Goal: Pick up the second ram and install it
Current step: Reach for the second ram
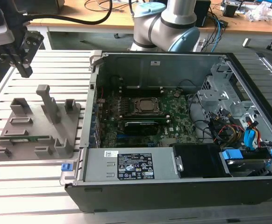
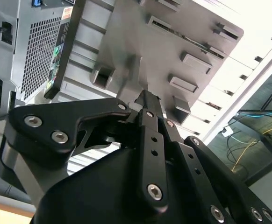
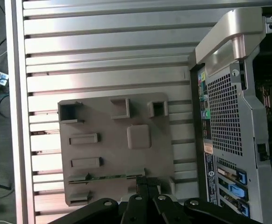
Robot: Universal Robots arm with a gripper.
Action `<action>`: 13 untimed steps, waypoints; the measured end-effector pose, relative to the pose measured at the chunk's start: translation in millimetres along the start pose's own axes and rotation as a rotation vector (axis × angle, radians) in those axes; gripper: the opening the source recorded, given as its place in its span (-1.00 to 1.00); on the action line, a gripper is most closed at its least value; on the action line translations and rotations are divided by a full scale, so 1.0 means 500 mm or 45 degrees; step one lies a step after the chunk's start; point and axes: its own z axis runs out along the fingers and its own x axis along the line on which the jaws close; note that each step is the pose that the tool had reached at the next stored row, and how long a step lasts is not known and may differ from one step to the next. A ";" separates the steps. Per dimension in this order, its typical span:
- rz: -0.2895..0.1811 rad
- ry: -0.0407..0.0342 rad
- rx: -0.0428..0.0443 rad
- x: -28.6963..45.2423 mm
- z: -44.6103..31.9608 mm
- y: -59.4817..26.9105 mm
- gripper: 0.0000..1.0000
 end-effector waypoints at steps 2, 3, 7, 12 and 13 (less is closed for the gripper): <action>0.000 0.0001 0.000 0.017 0.000 -0.001 -0.79; 0.000 0.0000 0.000 0.024 0.000 -0.002 -0.79; 0.000 0.0000 0.000 0.041 0.000 -0.003 -0.79; 0.000 0.0000 0.000 0.071 0.000 -0.005 -0.79; 0.000 0.0000 0.000 0.071 0.000 -0.005 -0.79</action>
